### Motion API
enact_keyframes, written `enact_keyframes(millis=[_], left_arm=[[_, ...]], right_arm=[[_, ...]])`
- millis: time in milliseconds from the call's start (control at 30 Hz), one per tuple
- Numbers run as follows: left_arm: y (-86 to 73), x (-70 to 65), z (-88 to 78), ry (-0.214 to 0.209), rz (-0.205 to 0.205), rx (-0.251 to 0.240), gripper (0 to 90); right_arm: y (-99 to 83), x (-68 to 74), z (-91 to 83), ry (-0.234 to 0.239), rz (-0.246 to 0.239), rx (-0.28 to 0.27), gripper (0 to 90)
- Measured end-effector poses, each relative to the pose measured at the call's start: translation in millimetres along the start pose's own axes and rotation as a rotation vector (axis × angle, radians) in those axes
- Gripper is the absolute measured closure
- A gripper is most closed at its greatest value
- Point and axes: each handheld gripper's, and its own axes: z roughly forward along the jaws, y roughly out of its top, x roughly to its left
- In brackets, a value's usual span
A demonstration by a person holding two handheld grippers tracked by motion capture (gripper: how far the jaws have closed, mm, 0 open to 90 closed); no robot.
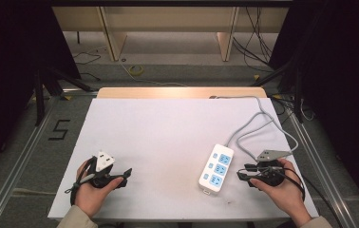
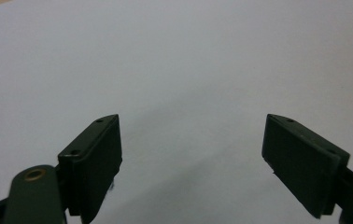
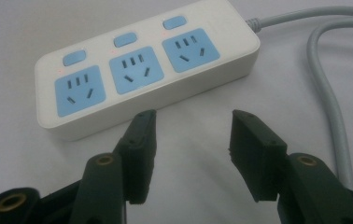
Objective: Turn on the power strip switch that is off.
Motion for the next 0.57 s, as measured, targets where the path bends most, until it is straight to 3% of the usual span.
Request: enact_keyframes(millis=[567], left_arm=[[-1.0,0.6,3.9,-0.005,-0.018,-0.01,18.1]], right_arm=[[-0.4,-0.3,-0.8,-0.002,0.003,-0.017,51.4]])
